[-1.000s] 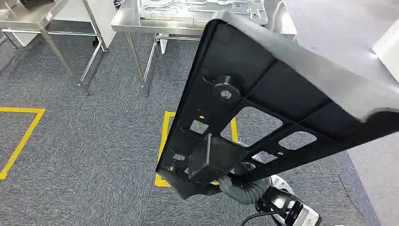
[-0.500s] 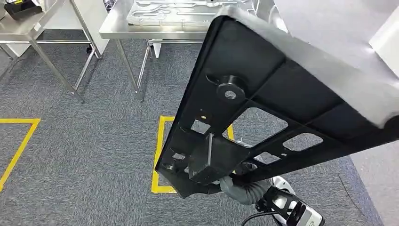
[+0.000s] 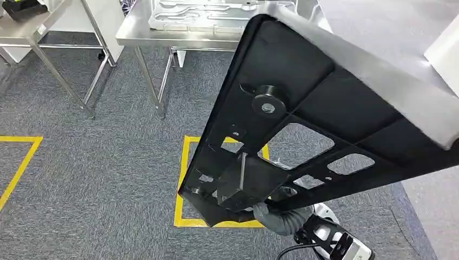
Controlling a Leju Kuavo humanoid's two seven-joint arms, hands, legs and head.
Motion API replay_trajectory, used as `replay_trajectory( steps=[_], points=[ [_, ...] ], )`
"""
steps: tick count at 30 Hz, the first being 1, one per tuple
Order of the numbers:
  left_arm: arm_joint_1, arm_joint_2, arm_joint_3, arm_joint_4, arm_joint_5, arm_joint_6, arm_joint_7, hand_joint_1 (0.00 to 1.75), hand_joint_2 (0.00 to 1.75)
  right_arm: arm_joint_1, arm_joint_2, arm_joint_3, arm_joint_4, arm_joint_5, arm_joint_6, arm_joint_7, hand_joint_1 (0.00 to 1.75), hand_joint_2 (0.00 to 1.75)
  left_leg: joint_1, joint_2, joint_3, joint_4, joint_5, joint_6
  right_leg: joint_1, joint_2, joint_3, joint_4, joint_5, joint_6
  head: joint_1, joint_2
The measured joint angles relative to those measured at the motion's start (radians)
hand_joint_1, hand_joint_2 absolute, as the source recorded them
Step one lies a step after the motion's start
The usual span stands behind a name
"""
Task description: Take the parts from the cabinet and place them on the table.
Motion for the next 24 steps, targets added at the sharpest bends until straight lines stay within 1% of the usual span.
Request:
replay_trajectory(
  steps=[1,2,3,4,5,6,7,8,9,10,11,12,13,14,15,16,17,18,19,20,21,22,23,24],
  points=[
    [0.000,0.000,0.000,0.000,0.000,0.000,0.000,0.00,1.75,0.000,0.000,0.000,0.000,0.001,0.000,0.000,1.75,1.75,-0.004,-0.001,0.002,0.000,-0.007,-0.009,0.006,-0.003,0.017,-0.028,-0.017,-0.001,0.000,0.000],
    [-0.003,0.000,0.000,0.000,-0.002,0.000,0.000,0.00,1.75,0.000,0.000,0.000,-0.002,0.003,-0.002,0.000,1.75,1.75,-0.005,-0.001,0.002,0.003,-0.013,-0.016,0.010,0.001,0.019,-0.038,-0.020,-0.010,0.000,0.000],
    [-0.003,0.001,0.000,0.000,-0.003,0.000,-0.001,0.00,1.75,0.001,0.000,0.000,-0.003,0.005,-0.003,0.000,1.75,1.75,-0.005,0.001,0.003,-0.001,-0.015,-0.021,0.012,0.002,0.017,-0.037,-0.024,-0.015,0.000,0.000],
    [-0.004,0.001,0.000,0.000,-0.003,-0.002,-0.001,0.00,1.75,0.002,0.000,0.000,-0.003,0.007,-0.004,0.000,1.75,1.75,-0.004,0.004,0.008,-0.006,-0.017,-0.027,0.015,0.005,0.017,-0.035,-0.028,-0.023,0.000,0.000],
    [-0.006,0.001,0.000,0.000,-0.003,-0.003,-0.002,0.00,1.75,0.003,0.000,0.000,-0.005,0.009,-0.005,0.000,1.75,1.75,-0.004,0.006,0.014,-0.010,-0.020,-0.034,0.015,0.007,0.021,-0.040,-0.030,-0.030,0.000,0.000],
    [-0.009,0.002,0.000,-0.002,-0.004,-0.003,-0.002,0.00,1.75,0.004,0.000,0.000,-0.009,0.010,-0.005,0.000,1.75,1.75,0.001,0.004,0.019,-0.003,-0.028,-0.039,0.005,0.008,0.034,-0.048,-0.028,-0.037,0.000,0.000],
    [-0.009,0.001,0.000,-0.002,-0.006,-0.003,-0.003,0.00,1.75,0.002,0.000,0.000,-0.011,0.011,-0.006,0.000,1.75,1.75,0.001,0.003,0.005,0.033,-0.043,-0.040,0.007,0.007,0.042,-0.052,-0.034,-0.046,0.000,0.000],
    [-0.010,0.001,0.000,-0.002,-0.007,-0.004,-0.003,0.00,1.75,0.002,0.000,0.000,-0.012,0.011,-0.007,0.000,1.75,1.75,0.002,0.003,-0.031,0.103,-0.075,-0.041,0.010,0.005,0.048,-0.052,-0.039,-0.053,0.000,0.000],
    [-0.009,0.002,0.000,-0.002,-0.006,-0.004,-0.003,0.00,1.75,0.003,0.000,0.000,-0.011,0.011,-0.007,0.000,1.75,1.75,0.002,0.003,-0.083,0.194,-0.112,-0.042,0.012,0.005,0.054,-0.052,-0.045,-0.058,0.000,0.000],
    [-0.008,0.003,0.000,-0.001,-0.006,-0.004,-0.003,0.00,1.75,0.006,0.000,0.000,-0.011,0.011,-0.007,0.001,1.75,1.75,0.001,0.003,-0.137,0.281,-0.139,-0.044,0.016,0.006,0.059,-0.051,-0.051,-0.060,0.000,0.000],
    [-0.006,0.004,0.000,-0.002,-0.006,-0.004,-0.003,0.00,1.75,0.007,0.000,0.000,-0.011,0.011,-0.007,0.000,1.75,1.75,0.001,0.003,-0.178,0.332,-0.139,-0.043,0.019,0.009,0.065,-0.051,-0.057,-0.062,0.000,0.000],
    [-0.004,0.004,0.000,-0.001,-0.006,-0.004,-0.003,0.00,1.75,0.008,0.000,0.000,-0.011,0.010,-0.007,0.000,1.75,1.75,0.001,0.003,-0.192,0.329,-0.114,-0.041,0.021,0.012,0.074,-0.051,-0.065,-0.061,0.000,0.000],
    [-0.004,0.004,0.000,-0.002,-0.006,-0.004,-0.003,0.00,1.75,0.008,0.000,0.000,-0.011,0.011,-0.006,0.000,1.75,1.75,0.001,0.003,-0.181,0.279,-0.065,-0.036,0.023,0.014,0.087,-0.051,-0.073,-0.061,0.000,0.000],
    [-0.004,0.004,0.000,-0.002,-0.006,-0.004,-0.003,0.00,1.75,0.008,0.000,0.000,-0.011,0.010,-0.006,0.000,1.75,1.75,-0.001,0.002,-0.151,0.193,-0.002,-0.030,0.026,0.015,0.102,-0.051,-0.083,-0.060,0.000,0.000],
    [-0.004,0.005,0.000,-0.001,-0.006,-0.004,-0.003,0.00,1.75,0.007,0.000,0.000,-0.011,0.010,-0.004,0.000,1.75,1.75,-0.004,0.001,-0.115,0.096,0.056,-0.021,0.028,0.015,0.117,-0.051,-0.094,-0.059,0.000,0.000],
    [-0.003,0.010,0.001,-0.002,-0.007,-0.004,-0.002,0.00,1.75,0.007,0.000,0.000,-0.011,0.009,-0.004,0.000,1.75,1.75,-0.011,-0.001,-0.092,0.053,0.059,-0.008,0.027,0.013,0.123,-0.054,-0.102,-0.055,0.001,0.000],
    [-0.004,0.008,0.001,-0.001,-0.008,-0.005,-0.002,0.00,1.75,0.006,0.000,0.000,-0.011,0.008,-0.003,0.000,1.75,1.75,-0.014,0.000,-0.081,0.027,0.050,-0.007,0.031,0.018,0.123,-0.051,-0.107,-0.047,-0.001,0.000],
    [-0.008,0.010,0.001,-0.002,-0.008,-0.004,-0.002,0.00,1.75,0.007,0.000,0.000,-0.011,0.008,-0.003,0.000,1.75,1.75,-0.017,0.000,-0.083,0.029,0.048,-0.006,0.027,0.016,0.124,-0.057,-0.107,-0.042,0.000,0.000],
    [-0.007,0.010,0.001,-0.002,-0.008,-0.004,-0.002,0.00,1.75,0.007,0.000,0.000,-0.011,0.008,-0.002,0.000,1.75,1.75,-0.019,-0.001,-0.081,0.021,0.046,0.001,0.027,0.016,0.129,-0.051,-0.102,-0.034,0.000,0.000],
    [-0.006,0.011,0.002,-0.002,-0.008,-0.004,-0.002,0.00,1.75,0.007,0.000,0.000,-0.011,0.007,-0.002,0.000,1.75,1.75,-0.017,-0.001,-0.076,0.014,0.044,0.006,0.027,0.016,0.130,-0.051,-0.097,-0.027,0.000,0.000],
    [-0.007,0.009,0.002,-0.002,-0.008,-0.004,-0.002,0.00,1.75,0.006,0.000,0.000,-0.012,0.007,-0.002,0.001,1.75,1.75,-0.009,-0.003,-0.058,0.002,0.047,0.011,0.027,0.016,0.125,-0.040,-0.100,-0.022,0.000,0.000],
    [-0.007,0.010,0.002,-0.002,-0.009,-0.004,-0.002,0.00,1.75,0.005,0.000,0.000,-0.013,0.007,-0.002,0.001,1.75,1.75,-0.008,-0.003,-0.045,-0.006,0.045,0.014,0.024,0.014,0.113,-0.005,-0.100,-0.017,0.000,0.000],
    [-0.008,0.010,0.002,-0.002,-0.009,-0.004,-0.002,0.00,1.75,0.002,0.000,0.000,-0.013,0.007,-0.002,0.000,1.75,1.75,-0.007,-0.003,-0.038,-0.011,0.041,0.019,0.022,0.012,0.076,0.057,-0.119,-0.010,0.001,0.000],
    [-0.009,0.010,0.002,-0.002,-0.009,-0.004,-0.002,0.00,1.75,0.003,0.000,-0.001,-0.013,0.007,-0.004,0.000,1.75,1.75,-0.007,-0.003,-0.033,-0.011,0.035,0.019,0.018,0.012,0.026,0.132,-0.152,-0.004,0.001,0.000]
  ],
)
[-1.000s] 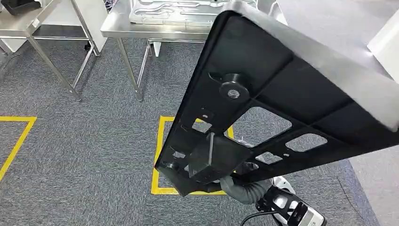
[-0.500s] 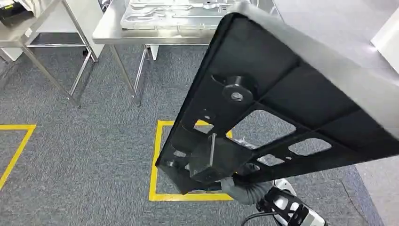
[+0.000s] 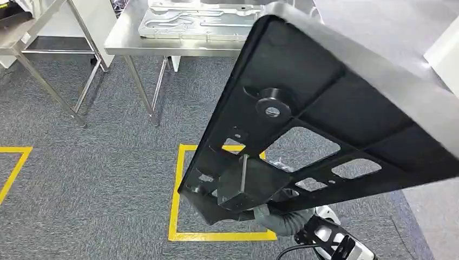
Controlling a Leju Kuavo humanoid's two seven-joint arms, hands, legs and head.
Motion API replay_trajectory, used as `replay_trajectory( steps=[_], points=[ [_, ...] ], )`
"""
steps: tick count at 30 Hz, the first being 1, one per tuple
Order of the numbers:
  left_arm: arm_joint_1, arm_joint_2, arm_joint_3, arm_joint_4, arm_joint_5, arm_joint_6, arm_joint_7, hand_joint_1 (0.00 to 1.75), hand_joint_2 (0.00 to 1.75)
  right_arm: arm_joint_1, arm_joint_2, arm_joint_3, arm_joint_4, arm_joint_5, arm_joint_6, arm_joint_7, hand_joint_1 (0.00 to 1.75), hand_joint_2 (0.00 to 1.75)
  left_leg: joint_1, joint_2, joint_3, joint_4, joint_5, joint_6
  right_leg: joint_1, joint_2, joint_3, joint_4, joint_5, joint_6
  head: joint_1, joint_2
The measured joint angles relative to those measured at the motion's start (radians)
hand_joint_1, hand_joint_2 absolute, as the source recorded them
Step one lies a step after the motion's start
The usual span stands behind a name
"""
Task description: Take the parts from the cabinet and place them on the table.
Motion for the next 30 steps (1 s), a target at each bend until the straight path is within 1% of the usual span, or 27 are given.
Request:
replay_trajectory(
  steps=[1,2,3,4,5,6,7,8,9,10,11,13,14,15,16,17,18,19,20,22,23,24,25,26,27,29,30],
  points=[
    [0.000,0.000,0.000,0.000,0.000,0.000,0.000,0.00,1.75,0.004,0.000,0.000,0.000,0.000,0.000,0.000,1.75,1.75,0.000,0.000,0.004,0.000,-0.006,0.000,-0.003,-0.001,-0.049,0.066,-0.033,0.002,0.000,0.000],
    [0.002,0.000,0.000,0.000,0.000,-0.001,0.001,0.00,1.75,0.008,0.000,0.000,0.000,0.002,0.000,0.000,1.75,1.75,0.000,-0.001,0.010,0.001,-0.012,-0.001,-0.007,-0.001,-0.091,0.114,-0.052,0.005,0.000,0.000],
    [0.003,0.000,0.000,0.000,0.000,-0.001,0.002,0.00,1.75,0.010,0.000,0.000,0.000,0.003,-0.002,0.000,1.75,1.75,0.000,-0.001,0.018,0.001,-0.019,-0.002,-0.010,-0.002,-0.113,0.121,-0.043,0.007,0.000,0.000],
    [0.004,0.000,0.000,0.000,0.000,-0.002,0.002,0.00,1.75,0.010,0.000,0.000,0.000,0.004,-0.003,0.000,1.75,1.75,0.001,-0.001,0.027,0.001,-0.026,-0.004,-0.012,-0.003,-0.113,0.092,-0.011,0.009,0.000,0.000],
    [0.004,0.000,0.000,0.000,0.000,-0.002,0.002,0.00,1.75,0.010,0.000,0.000,0.000,0.005,-0.004,0.000,1.75,1.75,0.002,-0.001,0.043,0.001,-0.035,-0.008,-0.014,-0.004,-0.088,0.011,0.053,0.008,0.000,0.000],
    [0.004,0.000,0.001,0.000,0.000,-0.002,0.002,0.00,1.75,0.010,0.000,0.000,0.000,0.006,-0.006,0.000,1.75,1.75,0.003,-0.001,0.058,0.000,-0.046,-0.013,-0.016,-0.007,-0.050,-0.092,0.123,0.010,0.000,0.000],
    [0.004,0.000,0.001,0.000,0.000,-0.002,0.002,0.00,1.75,0.011,0.000,0.000,0.000,0.006,-0.007,0.000,1.75,1.75,0.003,-0.001,0.062,0.000,-0.055,-0.019,-0.017,-0.012,-0.026,-0.171,0.169,0.008,0.000,0.000],
    [0.002,0.000,0.002,0.000,0.000,-0.002,0.002,0.00,1.75,0.012,0.000,0.000,0.002,0.006,-0.007,0.000,1.75,1.75,0.001,-0.001,0.071,0.001,-0.060,-0.026,-0.011,-0.014,-0.030,-0.168,0.128,0.003,0.000,0.000],
    [0.000,0.000,0.003,0.000,0.000,-0.002,0.003,0.00,1.75,0.012,0.000,0.000,0.001,0.006,-0.008,0.000,1.75,1.75,0.001,0.000,0.070,-0.006,-0.064,-0.033,-0.005,-0.015,-0.028,-0.169,0.122,-0.010,-0.001,0.000],
    [0.001,0.000,0.003,0.000,0.000,-0.001,0.003,0.00,1.75,0.014,-0.001,0.000,0.000,0.007,-0.008,0.000,1.75,1.75,0.001,0.002,0.080,-0.005,-0.066,-0.042,-0.004,-0.013,-0.027,-0.175,0.140,-0.020,0.000,0.000],
    [0.002,0.000,0.003,0.000,0.000,-0.001,0.003,0.00,1.75,0.014,-0.002,0.000,0.000,0.007,-0.009,0.000,1.75,1.75,0.000,0.002,0.085,0.004,-0.062,-0.048,-0.006,-0.011,-0.023,-0.176,0.138,-0.026,0.000,0.000],
    [-0.001,0.000,0.003,0.000,0.000,-0.001,0.003,0.00,1.75,0.015,-0.002,0.000,-0.001,0.007,-0.010,0.000,1.75,1.75,0.005,0.002,0.084,0.032,-0.073,-0.053,-0.008,-0.009,0.007,-0.183,0.133,-0.041,0.000,0.000],
    [-0.003,-0.002,0.003,0.000,0.000,-0.002,0.003,0.00,1.75,0.014,-0.002,0.000,-0.001,0.005,-0.010,0.000,1.75,1.75,0.005,0.002,0.055,0.093,-0.081,-0.053,-0.007,-0.010,0.016,-0.184,0.126,-0.048,-0.001,0.000],
    [-0.004,-0.002,0.003,0.000,-0.002,-0.002,0.003,0.00,1.75,0.014,-0.002,0.000,-0.001,0.002,-0.009,0.000,1.75,1.75,0.007,0.001,0.010,0.164,-0.102,-0.056,-0.006,-0.009,0.019,-0.184,0.121,-0.052,-0.001,0.000],
    [-0.003,-0.001,0.004,0.000,-0.002,-0.002,0.003,0.00,1.75,0.015,-0.002,0.000,0.000,-0.003,-0.006,0.000,1.75,1.75,0.006,0.002,-0.047,0.248,-0.142,-0.058,-0.003,-0.008,0.023,-0.184,0.115,-0.055,-0.001,0.000],
    [-0.001,-0.001,0.004,0.000,-0.002,-0.002,0.003,0.00,1.75,0.015,-0.003,0.000,0.002,-0.007,-0.004,0.000,1.75,1.75,0.006,0.002,-0.089,0.305,-0.177,-0.062,0.000,-0.006,0.026,-0.184,0.110,-0.057,-0.001,0.000],
    [0.001,0.000,0.005,0.000,-0.002,-0.002,0.003,0.00,1.75,0.015,-0.003,0.000,0.003,-0.012,-0.002,0.000,1.75,1.75,0.006,0.002,-0.127,0.340,-0.197,-0.060,0.003,-0.004,0.033,-0.184,0.104,-0.059,-0.001,0.000],
    [0.003,0.000,0.005,0.000,-0.002,-0.002,0.003,0.00,1.75,0.015,-0.003,-0.001,0.004,-0.016,0.002,0.000,1.75,1.75,0.006,0.001,-0.138,0.328,-0.184,-0.056,0.006,0.000,0.042,-0.184,0.097,-0.059,-0.001,0.000],
    [0.004,0.000,0.005,0.000,-0.002,-0.002,0.003,0.00,1.75,0.015,-0.003,-0.001,0.004,-0.018,0.003,0.000,1.75,1.75,0.005,0.001,-0.127,0.274,-0.140,-0.052,0.008,0.001,0.052,-0.184,0.089,-0.058,-0.001,0.000],
    [0.003,0.001,0.006,0.000,-0.002,-0.002,0.003,0.00,1.75,0.014,-0.003,-0.002,0.005,-0.019,0.003,0.000,1.75,1.75,-0.002,0.002,-0.069,0.096,-0.010,-0.034,0.013,0.000,0.078,-0.184,0.072,-0.057,-0.001,0.000],
    [0.005,0.002,0.008,0.000,-0.002,-0.002,0.003,0.00,1.75,0.014,-0.003,-0.002,0.006,-0.019,0.003,0.000,1.75,1.75,-0.009,0.001,-0.056,0.042,0.031,-0.021,0.012,-0.001,0.082,-0.185,0.064,-0.055,-0.001,0.000],
    [0.004,0.002,0.011,0.000,-0.002,-0.002,0.003,0.00,1.75,0.014,-0.003,-0.002,0.007,-0.019,0.003,0.000,1.75,1.75,-0.016,0.002,-0.062,0.044,-0.018,-0.021,0.013,0.003,0.083,-0.184,0.061,-0.048,-0.001,0.000],
    [0.002,0.002,0.014,0.000,-0.002,-0.002,0.002,0.00,1.75,0.014,-0.003,-0.002,0.007,-0.019,0.003,0.001,1.75,1.75,-0.018,-0.002,-0.053,0.043,-0.016,-0.017,0.012,0.003,0.082,-0.186,0.055,-0.038,-0.001,0.000],
    [0.006,0.003,0.017,0.000,-0.002,-0.002,0.002,0.00,1.75,0.015,-0.003,-0.002,0.007,-0.018,0.003,0.001,1.75,1.75,-0.018,-0.003,-0.053,0.028,0.004,-0.010,0.012,0.002,0.089,-0.171,0.061,-0.032,-0.001,0.000],
    [0.009,0.004,0.020,0.000,-0.002,-0.002,0.002,0.00,1.75,0.017,-0.003,-0.003,0.007,-0.017,0.003,0.000,1.75,1.75,-0.016,-0.003,-0.044,0.027,0.004,-0.005,0.012,0.002,0.091,-0.166,0.068,-0.025,0.000,0.000],
    [0.007,0.001,0.022,0.000,-0.002,-0.002,0.002,0.00,1.75,0.019,-0.003,-0.004,0.005,-0.013,0.003,0.001,1.75,1.75,-0.009,-0.003,-0.012,0.016,0.001,0.005,0.010,0.000,0.088,-0.136,0.048,-0.016,0.000,0.000],
    [0.006,0.002,0.022,0.000,-0.002,-0.002,0.002,0.00,1.75,0.018,-0.003,-0.005,0.002,-0.012,0.004,0.000,1.75,1.75,-0.008,-0.004,-0.007,0.016,-0.004,0.010,0.009,-0.002,0.061,-0.090,0.018,-0.012,0.000,0.000]
  ],
)
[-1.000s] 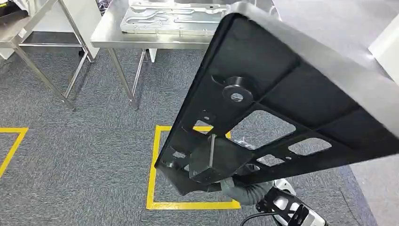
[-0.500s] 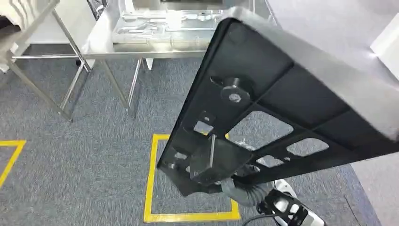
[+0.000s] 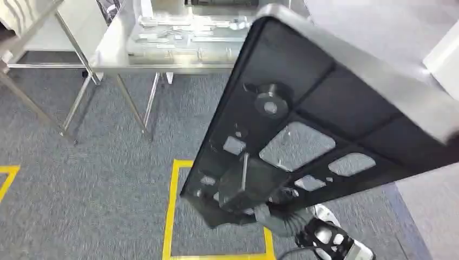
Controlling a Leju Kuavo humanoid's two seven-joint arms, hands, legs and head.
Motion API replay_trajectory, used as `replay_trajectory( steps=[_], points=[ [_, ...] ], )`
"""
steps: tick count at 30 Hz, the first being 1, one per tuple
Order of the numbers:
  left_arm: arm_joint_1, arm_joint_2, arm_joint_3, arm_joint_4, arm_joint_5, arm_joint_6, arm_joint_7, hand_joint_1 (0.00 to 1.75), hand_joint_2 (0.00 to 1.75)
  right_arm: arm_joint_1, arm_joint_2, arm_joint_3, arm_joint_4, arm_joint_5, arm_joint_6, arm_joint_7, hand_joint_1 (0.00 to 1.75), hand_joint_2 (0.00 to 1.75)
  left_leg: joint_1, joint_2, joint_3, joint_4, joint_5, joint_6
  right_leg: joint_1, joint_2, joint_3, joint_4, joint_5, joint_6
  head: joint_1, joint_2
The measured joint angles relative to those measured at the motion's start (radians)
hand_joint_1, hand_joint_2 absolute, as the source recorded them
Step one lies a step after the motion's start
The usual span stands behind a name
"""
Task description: Take the parts from the cabinet and place them on the table.
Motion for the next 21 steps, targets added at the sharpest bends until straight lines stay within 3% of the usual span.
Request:
replay_trajectory(
  steps=[3,4,5,7,8,9,10,11,13,15,18,19,20,21],
  points=[
    [0.000,-0.002,0.002,0.000,0.002,0.000,0.001,0.00,1.75,0.013,0.000,-0.002,-0.001,0.002,0.008,0.000,1.75,1.75,0.000,-0.002,0.012,0.001,-0.017,0.000,-0.011,0.000,-0.134,0.193,-0.086,0.015,0.000,0.000],
    [0.002,-0.002,0.003,0.000,0.002,0.000,0.002,0.00,1.75,0.017,0.000,-0.002,-0.001,0.002,0.011,0.000,1.75,1.75,0.000,-0.002,0.019,0.001,-0.024,-0.003,-0.013,0.000,-0.161,0.213,-0.077,0.015,0.000,0.000],
    [0.004,-0.002,0.005,0.000,0.002,0.000,0.002,0.00,1.75,0.019,0.000,-0.002,-0.001,0.003,0.013,0.000,1.75,1.75,0.001,-0.002,0.029,0.001,-0.031,-0.005,-0.016,-0.001,-0.161,0.184,-0.040,0.018,0.000,0.000],
    [0.004,-0.005,0.007,0.000,0.002,0.000,0.002,0.00,1.75,0.020,0.000,-0.004,-0.002,0.003,0.017,0.000,1.75,1.75,0.002,-0.003,0.058,0.001,-0.050,-0.012,-0.018,-0.003,-0.101,0.010,0.091,0.019,0.000,0.000],
    [0.004,-0.005,0.007,0.000,0.002,0.000,0.002,0.00,1.75,0.020,0.000,-0.005,-0.003,0.003,0.017,0.000,1.75,1.75,0.003,-0.002,0.064,-0.001,-0.060,-0.018,-0.018,-0.006,-0.073,-0.066,0.128,0.016,0.000,0.000],
    [0.003,-0.005,0.008,0.000,0.002,0.000,0.002,0.00,1.75,0.020,0.000,-0.007,-0.002,0.003,0.019,0.000,1.75,1.75,0.003,-0.002,0.074,-0.002,-0.063,-0.022,-0.012,-0.008,-0.077,-0.062,0.090,0.011,0.000,0.000],
    [0.000,-0.005,0.009,0.000,0.002,0.000,0.002,0.00,1.75,0.019,0.000,-0.009,-0.002,0.002,0.021,0.000,1.75,1.75,0.003,-0.002,0.072,-0.003,-0.067,-0.029,-0.004,-0.011,-0.075,-0.072,0.091,-0.002,-0.001,0.000],
    [0.000,-0.005,0.009,0.000,0.002,-0.001,0.003,0.00,1.75,0.020,0.000,-0.011,-0.002,-0.001,0.024,0.000,1.75,1.75,0.003,-0.001,0.073,-0.007,-0.071,-0.036,-0.005,-0.010,-0.074,-0.075,0.109,-0.010,0.000,0.000],
    [0.000,-0.006,0.011,0.000,0.002,-0.002,0.002,0.00,1.75,0.016,0.000,-0.015,-0.001,-0.002,0.023,0.000,1.75,1.75,0.002,0.000,0.086,0.008,-0.065,-0.046,-0.007,-0.005,-0.058,-0.078,0.101,-0.027,-0.001,0.000],
    [-0.003,-0.008,0.018,0.000,0.002,-0.003,0.001,0.00,1.75,0.012,0.000,-0.016,0.000,0.002,0.020,0.000,1.75,1.75,0.006,0.000,0.038,0.098,-0.074,-0.052,-0.009,-0.008,-0.035,-0.092,0.092,-0.039,-0.002,0.000],
    [0.000,-0.008,0.025,0.000,0.002,-0.006,-0.001,0.00,1.75,0.003,0.000,-0.016,0.008,-0.002,0.020,0.000,1.75,1.75,0.008,0.000,-0.105,0.302,-0.163,-0.062,-0.006,-0.010,-0.019,-0.092,0.073,-0.047,-0.002,0.000],
    [0.004,-0.008,0.025,0.000,0.002,-0.008,-0.002,0.00,1.75,0.003,0.000,-0.016,0.013,-0.003,0.019,0.000,1.75,1.75,0.008,0.000,-0.136,0.328,-0.167,-0.063,-0.006,-0.012,-0.011,-0.092,0.066,-0.047,-0.002,0.000],
    [0.007,-0.008,0.026,0.000,0.002,-0.009,-0.006,0.00,1.75,0.001,0.000,-0.016,0.018,-0.004,0.018,0.000,1.75,1.75,0.008,0.000,-0.144,0.306,-0.141,-0.062,-0.006,-0.013,0.001,-0.092,0.057,-0.047,-0.002,0.000],
    [0.009,-0.008,0.027,0.000,0.002,-0.010,-0.008,0.00,1.75,-0.001,0.000,-0.016,0.023,-0.009,0.018,0.001,1.75,1.75,0.008,0.000,-0.131,0.249,-0.096,-0.061,-0.006,-0.010,0.014,-0.092,0.049,-0.044,-0.002,0.000]
  ],
)
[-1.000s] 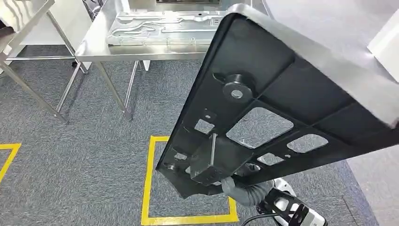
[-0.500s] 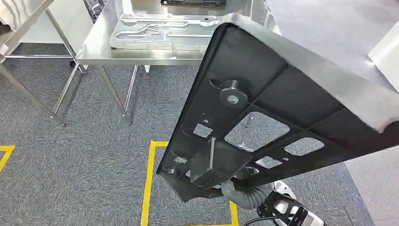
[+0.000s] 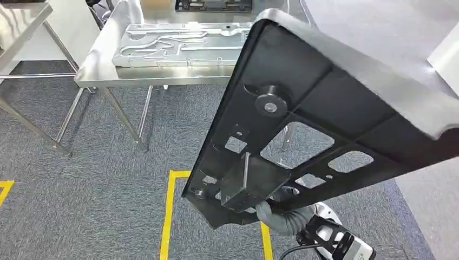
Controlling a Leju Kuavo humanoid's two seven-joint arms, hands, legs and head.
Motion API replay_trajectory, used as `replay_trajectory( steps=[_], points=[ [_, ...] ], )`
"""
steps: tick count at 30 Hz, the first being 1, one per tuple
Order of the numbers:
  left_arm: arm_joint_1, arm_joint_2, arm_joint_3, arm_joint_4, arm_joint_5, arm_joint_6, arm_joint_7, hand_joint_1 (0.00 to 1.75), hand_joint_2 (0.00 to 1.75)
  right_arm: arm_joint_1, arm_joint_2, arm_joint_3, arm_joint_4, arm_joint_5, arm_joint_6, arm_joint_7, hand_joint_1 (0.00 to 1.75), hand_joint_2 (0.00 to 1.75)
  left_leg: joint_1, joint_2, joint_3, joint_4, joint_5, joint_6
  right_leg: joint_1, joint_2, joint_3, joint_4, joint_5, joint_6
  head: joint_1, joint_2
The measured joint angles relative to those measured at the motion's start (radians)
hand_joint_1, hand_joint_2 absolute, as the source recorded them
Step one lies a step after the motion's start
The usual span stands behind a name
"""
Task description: Take the parts from the cabinet and place them on the table.
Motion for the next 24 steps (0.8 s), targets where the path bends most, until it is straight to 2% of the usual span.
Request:
replay_trajectory(
  steps=[1,2,3,4,5,6,8,9,10,12,13,14,15,16,17,18,19,20,22,23,24],
  points=[
    [0.001,0.000,0.000,0.000,0.000,-0.002,-0.002,0.00,1.75,-0.001,0.000,0.000,0.003,-0.010,0.003,0.000,1.75,1.75,0.000,0.000,0.025,-0.082,0.057,0.004,0.000,-0.001,0.014,0.000,-0.010,0.004,0.000,0.000],
    [0.001,0.000,0.001,0.000,-0.002,-0.003,-0.005,0.00,1.75,-0.002,0.000,-0.001,0.003,-0.017,0.005,0.000,1.75,1.75,-0.001,0.001,0.056,-0.177,0.125,0.014,0.001,-0.004,0.030,0.000,-0.021,0.007,0.000,0.000],
    [0.004,0.003,0.003,0.000,-0.002,-0.003,-0.008,0.00,1.75,-0.003,0.000,-0.002,0.004,-0.018,0.005,-0.001,1.75,1.75,-0.009,0.002,0.064,-0.208,0.130,0.021,0.002,-0.008,0.038,0.000,-0.029,0.012,0.001,0.000],
    [0.003,0.002,0.004,0.000,-0.003,-0.004,-0.010,0.00,1.75,-0.004,0.000,-0.002,0.005,-0.017,0.004,-0.002,1.75,1.75,-0.015,0.000,0.061,-0.209,0.080,0.024,0.002,-0.007,0.035,-0.001,-0.033,0.019,0.000,0.000],
    [0.002,0.002,0.005,0.000,-0.003,-0.004,-0.011,0.00,1.75,-0.004,0.001,-0.003,0.005,-0.015,0.001,0.000,1.75,1.75,-0.016,0.000,0.068,-0.212,0.096,0.031,0.002,-0.008,0.035,-0.005,-0.040,0.027,0.000,0.000],
    [0.006,0.003,0.006,0.000,-0.004,-0.004,-0.011,0.00,1.75,-0.003,0.001,-0.004,0.005,-0.013,0.001,0.000,1.75,1.75,-0.014,-0.002,0.071,-0.220,0.112,0.037,0.002,-0.008,0.043,0.011,-0.035,0.031,0.000,0.000],
    [0.009,0.005,0.007,0.000,-0.005,-0.005,-0.011,0.00,1.75,-0.005,0.001,-0.006,0.000,-0.008,-0.004,0.000,1.75,1.75,-0.005,-0.003,0.100,-0.232,0.111,0.045,0.001,-0.006,0.050,0.023,-0.040,0.044,0.000,0.000],
    [0.006,0.005,0.007,0.000,-0.005,-0.005,-0.011,0.00,1.75,-0.007,0.001,-0.006,-0.002,-0.007,-0.006,-0.001,1.75,1.75,-0.005,-0.003,0.111,-0.236,0.109,0.050,-0.002,-0.003,0.031,0.069,-0.039,0.048,0.000,0.000],
    [0.003,0.005,0.008,0.000,-0.005,-0.005,-0.011,0.00,1.75,-0.008,0.001,-0.006,-0.006,-0.005,-0.008,-0.002,1.75,1.75,-0.004,-0.003,0.115,-0.238,0.105,0.054,-0.004,0.000,-0.016,0.142,-0.053,0.051,0.000,0.000],
    [0.002,0.005,0.014,0.000,-0.005,-0.005,-0.011,0.00,1.75,-0.006,0.001,-0.006,-0.008,-0.004,-0.011,-0.001,1.75,1.75,-0.004,-0.005,0.122,-0.238,0.093,0.056,-0.007,0.001,-0.118,0.278,-0.125,0.059,0.000,0.000],
    [0.003,0.005,0.017,0.000,-0.004,-0.005,-0.011,0.00,1.75,-0.006,0.001,-0.005,-0.008,-0.004,-0.010,-0.001,1.75,1.75,-0.004,-0.006,0.130,-0.238,0.085,0.055,-0.009,0.000,-0.154,0.312,-0.150,0.062,0.000,0.000],
    [0.005,0.005,0.021,0.000,-0.003,-0.004,-0.011,0.00,1.75,-0.006,0.001,-0.004,-0.008,-0.005,-0.010,-0.001,1.75,1.75,-0.004,-0.006,0.141,-0.238,0.076,0.054,-0.011,0.000,-0.173,0.306,-0.148,0.062,0.001,0.000],
    [0.006,0.005,0.023,0.000,-0.003,-0.003,-0.011,0.00,1.75,-0.007,0.001,-0.004,-0.008,-0.006,-0.010,-0.001,1.75,1.75,-0.003,-0.008,0.154,-0.238,0.067,0.052,-0.012,0.000,-0.170,0.261,-0.119,0.062,0.000,0.000],
    [0.005,0.005,0.024,0.000,-0.003,-0.003,-0.011,0.00,1.75,-0.008,0.001,-0.004,-0.008,-0.008,-0.008,-0.001,1.75,1.75,-0.002,-0.009,0.169,-0.238,0.057,0.049,-0.013,0.000,-0.154,0.192,-0.067,0.060,0.000,0.000],
    [0.005,0.005,0.024,0.000,-0.003,-0.003,-0.011,0.00,1.75,-0.010,0.001,-0.004,-0.008,-0.011,-0.006,-0.001,1.75,1.75,-0.001,-0.009,0.183,-0.238,0.046,0.044,-0.013,0.000,-0.132,0.106,0.008,0.059,0.001,0.000],
    [0.006,0.004,0.025,0.000,-0.002,-0.003,-0.011,0.00,1.75,-0.014,0.001,-0.004,-0.008,-0.013,-0.003,-0.001,1.75,1.75,-0.002,-0.009,0.185,-0.240,0.036,0.039,-0.013,0.000,-0.123,0.038,0.086,0.055,0.001,0.000],
    [0.004,0.005,0.027,0.000,-0.001,-0.003,-0.011,0.00,1.75,-0.016,0.001,-0.004,-0.007,-0.017,0.000,-0.002,1.75,1.75,-0.005,-0.013,0.198,-0.236,0.027,0.032,-0.005,-0.001,-0.125,0.033,0.064,0.048,0.000,0.000],
    [0.001,0.005,0.030,0.000,-0.001,-0.003,-0.011,0.00,1.75,-0.019,0.002,-0.003,-0.008,-0.020,0.002,-0.001,1.75,1.75,-0.006,-0.012,0.196,-0.244,0.019,0.024,-0.003,0.000,-0.120,0.033,0.070,0.038,-0.001,0.000],
    [0.001,0.005,0.032,0.000,0.000,-0.002,-0.011,0.00,1.75,-0.024,0.003,-0.003,-0.010,-0.021,0.003,-0.001,1.75,1.75,-0.006,-0.010,0.213,-0.234,0.028,0.010,-0.004,0.003,-0.109,0.024,0.068,0.023,0.000,0.000],
    [0.000,0.005,0.033,0.000,0.000,-0.003,-0.011,0.00,1.75,-0.026,0.005,-0.003,-0.012,-0.022,0.003,0.000,1.75,1.75,-0.003,-0.008,0.208,-0.224,0.021,0.008,-0.009,0.004,-0.093,0.018,0.068,0.016,0.000,0.000],
    [-0.001,0.003,0.035,0.000,0.000,-0.002,-0.011,0.00,1.75,-0.029,0.005,-0.003,-0.014,-0.023,0.005,-0.001,1.75,1.75,-0.001,-0.007,0.200,-0.189,0.019,0.007,-0.008,0.003,-0.081,0.015,0.063,0.009,0.000,0.000]
  ],
)
